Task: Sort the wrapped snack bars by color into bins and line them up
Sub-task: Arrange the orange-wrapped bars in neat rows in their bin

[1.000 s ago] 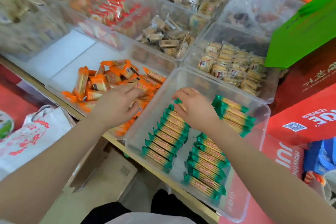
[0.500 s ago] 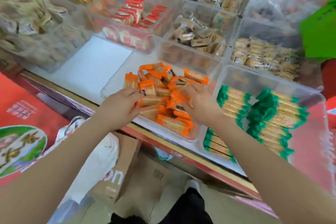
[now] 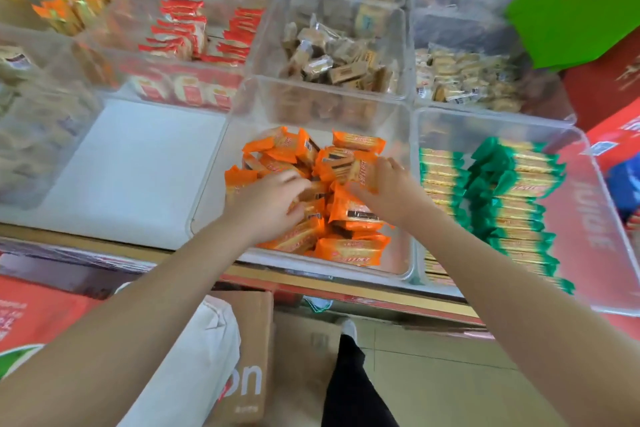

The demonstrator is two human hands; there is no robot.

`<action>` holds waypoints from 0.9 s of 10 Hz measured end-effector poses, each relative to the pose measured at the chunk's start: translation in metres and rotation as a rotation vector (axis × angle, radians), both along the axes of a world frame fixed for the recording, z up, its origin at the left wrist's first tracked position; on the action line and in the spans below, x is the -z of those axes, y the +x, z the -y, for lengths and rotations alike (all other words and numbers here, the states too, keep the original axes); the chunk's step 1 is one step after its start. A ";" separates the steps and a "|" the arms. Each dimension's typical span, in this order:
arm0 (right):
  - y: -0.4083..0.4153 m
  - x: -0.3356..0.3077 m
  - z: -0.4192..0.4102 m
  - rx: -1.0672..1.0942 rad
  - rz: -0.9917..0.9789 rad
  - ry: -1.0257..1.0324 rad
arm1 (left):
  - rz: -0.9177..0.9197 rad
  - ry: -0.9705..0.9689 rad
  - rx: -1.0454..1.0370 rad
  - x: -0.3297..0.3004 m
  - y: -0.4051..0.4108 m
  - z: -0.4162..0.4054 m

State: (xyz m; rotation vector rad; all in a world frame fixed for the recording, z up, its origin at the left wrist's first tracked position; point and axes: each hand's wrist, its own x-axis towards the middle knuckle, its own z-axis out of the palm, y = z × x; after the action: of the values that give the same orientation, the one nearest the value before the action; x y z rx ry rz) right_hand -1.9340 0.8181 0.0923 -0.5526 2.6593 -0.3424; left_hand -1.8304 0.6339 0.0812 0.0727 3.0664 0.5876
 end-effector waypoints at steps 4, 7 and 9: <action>-0.038 0.022 0.029 -0.078 0.270 -0.014 | 0.067 -0.012 -0.009 0.020 -0.103 -0.010; -0.039 0.022 0.020 -0.086 0.437 -0.176 | 0.417 -0.127 0.191 0.032 -0.139 0.012; -0.039 0.018 0.018 0.162 0.483 -0.400 | 0.351 -0.456 0.209 0.014 -0.136 0.014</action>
State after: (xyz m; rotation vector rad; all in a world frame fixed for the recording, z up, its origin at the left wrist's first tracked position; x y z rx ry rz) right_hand -1.9728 0.8002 0.0741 -0.3136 2.1735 -0.9409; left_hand -1.9663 0.6203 0.0673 0.2478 2.7192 -0.1060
